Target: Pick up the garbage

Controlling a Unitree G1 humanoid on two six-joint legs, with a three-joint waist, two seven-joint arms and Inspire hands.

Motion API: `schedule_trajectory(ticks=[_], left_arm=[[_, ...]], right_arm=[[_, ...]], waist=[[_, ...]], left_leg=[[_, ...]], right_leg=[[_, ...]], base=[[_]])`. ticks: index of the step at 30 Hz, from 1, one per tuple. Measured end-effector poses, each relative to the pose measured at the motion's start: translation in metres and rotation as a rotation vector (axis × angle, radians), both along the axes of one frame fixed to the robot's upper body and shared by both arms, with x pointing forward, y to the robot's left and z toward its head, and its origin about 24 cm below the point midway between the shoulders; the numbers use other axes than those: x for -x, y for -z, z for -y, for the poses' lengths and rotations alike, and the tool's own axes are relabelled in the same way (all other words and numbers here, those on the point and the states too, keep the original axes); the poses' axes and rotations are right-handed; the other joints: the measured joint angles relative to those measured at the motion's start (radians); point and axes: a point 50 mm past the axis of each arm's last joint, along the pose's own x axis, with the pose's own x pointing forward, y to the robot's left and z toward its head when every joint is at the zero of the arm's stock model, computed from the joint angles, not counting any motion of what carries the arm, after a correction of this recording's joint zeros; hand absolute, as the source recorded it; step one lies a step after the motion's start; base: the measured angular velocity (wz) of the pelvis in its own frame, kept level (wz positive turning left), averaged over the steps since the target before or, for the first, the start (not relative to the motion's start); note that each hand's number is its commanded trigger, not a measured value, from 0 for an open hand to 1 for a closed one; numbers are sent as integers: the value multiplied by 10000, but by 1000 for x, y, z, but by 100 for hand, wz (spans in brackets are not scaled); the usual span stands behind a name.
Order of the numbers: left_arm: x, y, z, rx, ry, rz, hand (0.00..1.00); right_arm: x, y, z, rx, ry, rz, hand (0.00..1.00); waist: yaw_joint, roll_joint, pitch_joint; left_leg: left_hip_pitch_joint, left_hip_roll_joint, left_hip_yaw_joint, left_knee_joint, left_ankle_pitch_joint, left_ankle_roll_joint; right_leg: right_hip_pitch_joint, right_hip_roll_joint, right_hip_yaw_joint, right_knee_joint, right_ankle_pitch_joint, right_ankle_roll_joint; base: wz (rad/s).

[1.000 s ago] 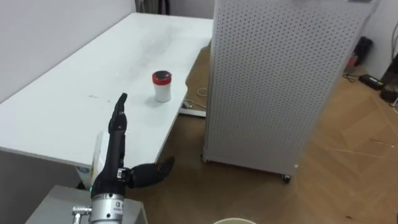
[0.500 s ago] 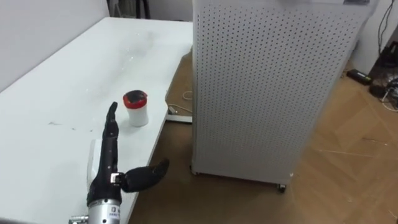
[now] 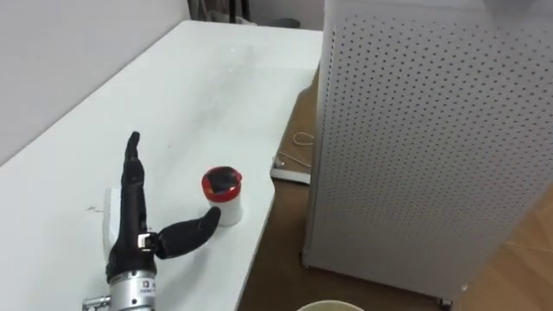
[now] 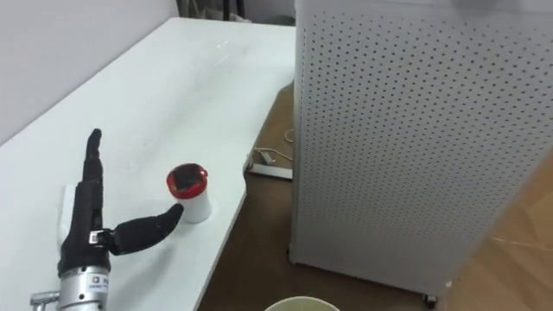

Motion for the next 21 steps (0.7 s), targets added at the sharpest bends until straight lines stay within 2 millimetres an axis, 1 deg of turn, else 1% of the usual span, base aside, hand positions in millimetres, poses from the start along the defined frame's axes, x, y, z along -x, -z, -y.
schedule_trajectory(ticks=[1, 2, 3, 4, 5, 6, 7, 8, 9, 10, 13, 15, 21], left_arm=[[0, 0, 0, 9, -13, 30, 0], [0, 0, 0, 5, -24, 34, 0], [3, 3, -1, -1, -54, -79, 0], [5, 5, -1, -9, -50, -162, 0], [8, 7, -1, 3, -70, -239, 0], [10, 9, -2, -4, -130, -305, 0], [12, 11, -3, -5, -192, -389, 0], [14, 12, -3, -3, -211, -428, 0], [17, 13, -4, 3, -226, -481, 0], [18, 14, -4, 20, -236, -528, 0], [18, 15, -3, -1, -101, -602, 0], [18, 15, -1, -5, 78, -664, 0], [19, 17, 3, -23, 475, -806, 0]], right_arm=[[0, 0, -1, 1, -42, -3, 100], [0, 1, -2, -7, -77, -23, 100], [1, 1, -3, 52, -183, -67, 100], [3, 2, -3, 85, -247, -111, 100], [1, 1, -2, 132, -312, -90, 100], [-1, 0, -2, 138, -369, -28, 100], [-1, 0, -3, 152, -562, 7, 100], [-1, 0, -3, 154, -663, 12, 100], [-1, 0, -4, 135, -840, 27, 100], [-1, 0, -4, 55, -901, 56, 100], [-2, 0, -5, -104, -997, 138, 100], [-2, -1, -6, -270, -1102, 181, 100], [-1, 0, -9, -453, -1179, 209, 100]], waist=[[-14, -24, 0], [-60, -153, -15], [-102, -203, -14], [-107, -217, -64], [-3, -211, -73], [8, -251, -55], [6, -317, -55], [3, -353, -71], [-14, -412, -88], [-4, -469, -96], [-15, -513, -87], [-26, -516, -87], [-68, -527, -81]], left_leg=[[67, 0, -149, -62, -10, -44], [201, -30, -281, -198, -27, -137], [357, 21, -451, -236, -100, -270], [429, 86, -474, -265, -100, -327], [559, 245, -561, -423, -97, -457], [700, 375, -669, -632, -57, -558], [882, 521, -697, -888, 5, -661], [977, 556, -713, -1022, 23, -692], [1149, 662, -722, -1217, 45, -731], [1253, 689, -727, -1377, 68, -771], [1316, 739, -734, -1464, 73, -778], [1390, 832, -713, -1605, 77, -787], [1430, 846, -688, -1742, 82, -794]], right_leg=[[-17, 10, -26, -800, 15, 13], [9, 38, -104, -2448, 340, -5], [75, 118, -134, -2920, 1277, 18], [222, 185, -210, -3101, 1273, 1], [484, 396, -370, -3449, 1336, -104], [752, 567, -430, -3806, 1423, -212], [1017, 722, -468, -4183, 1497, -263], [1133, 829, -480, -4349, 1518, -283], [1336, 954, -503, -4605, 1557, -314], [1472, 1035, -505, -4800, 1579, -344], [1617, 1147, -505, -5064, 1630, -382], [1696, 1203, -497, -5261, 1661, -381], [1762, 1241, -471, -5492, 1733, -352]], base=[[50], [54], [51], [30], [16], [12], [11], [8], [0], [0], [-1], [-2], [0]])
